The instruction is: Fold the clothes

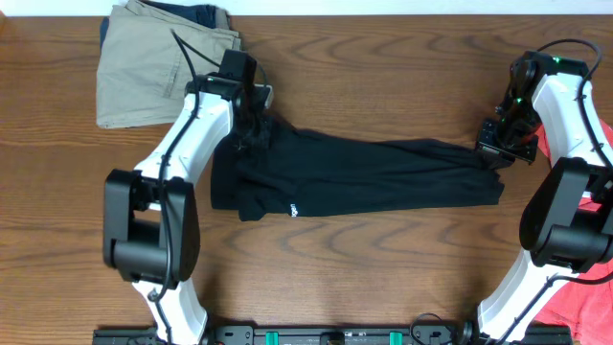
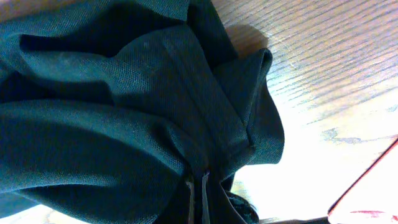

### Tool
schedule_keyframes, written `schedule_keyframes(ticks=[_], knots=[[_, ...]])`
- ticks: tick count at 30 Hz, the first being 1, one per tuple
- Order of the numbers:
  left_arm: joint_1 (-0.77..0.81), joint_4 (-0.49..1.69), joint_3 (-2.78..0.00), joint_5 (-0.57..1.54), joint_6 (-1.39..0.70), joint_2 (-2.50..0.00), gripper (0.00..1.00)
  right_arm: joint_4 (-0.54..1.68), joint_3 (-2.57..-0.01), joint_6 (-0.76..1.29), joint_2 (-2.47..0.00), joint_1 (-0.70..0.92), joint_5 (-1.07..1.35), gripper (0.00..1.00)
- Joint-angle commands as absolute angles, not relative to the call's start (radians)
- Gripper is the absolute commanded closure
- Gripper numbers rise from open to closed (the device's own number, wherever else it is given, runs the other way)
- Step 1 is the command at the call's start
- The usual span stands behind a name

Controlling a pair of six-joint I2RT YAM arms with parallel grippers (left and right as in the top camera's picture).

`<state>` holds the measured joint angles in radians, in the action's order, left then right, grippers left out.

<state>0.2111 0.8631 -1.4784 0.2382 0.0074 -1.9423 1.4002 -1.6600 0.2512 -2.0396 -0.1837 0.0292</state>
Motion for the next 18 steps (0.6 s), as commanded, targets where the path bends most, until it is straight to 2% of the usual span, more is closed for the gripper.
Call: schedule_keyframes(ticks=[1,2,6,13,18], knots=[[0.206,0.944,-1.494,0.248,-0.044,-1.880,0.89,1.406,-1.658,0.242,-2.047,-0.173,0.019,0.99],[0.206,0.977,-1.494,0.248,-0.047,-1.877,0.94,1.406,-1.658,0.244,-2.047,-0.173,0.019,0.99],[0.206,1.069,-1.494,0.245,-0.046,-1.876,0.94,1.398,-1.658,0.257,-2.047,-0.174,0.015,0.99],[0.206,1.096,-1.494,0.243,-0.046,-1.876,0.94,1.399,-1.658,0.257,-2.047,-0.174,-0.001,0.99],[0.206,1.217,-1.494,0.229,-0.047,-1.876,0.94,1.399,-1.658,0.257,-2.047,-0.174,-0.011,0.99]])
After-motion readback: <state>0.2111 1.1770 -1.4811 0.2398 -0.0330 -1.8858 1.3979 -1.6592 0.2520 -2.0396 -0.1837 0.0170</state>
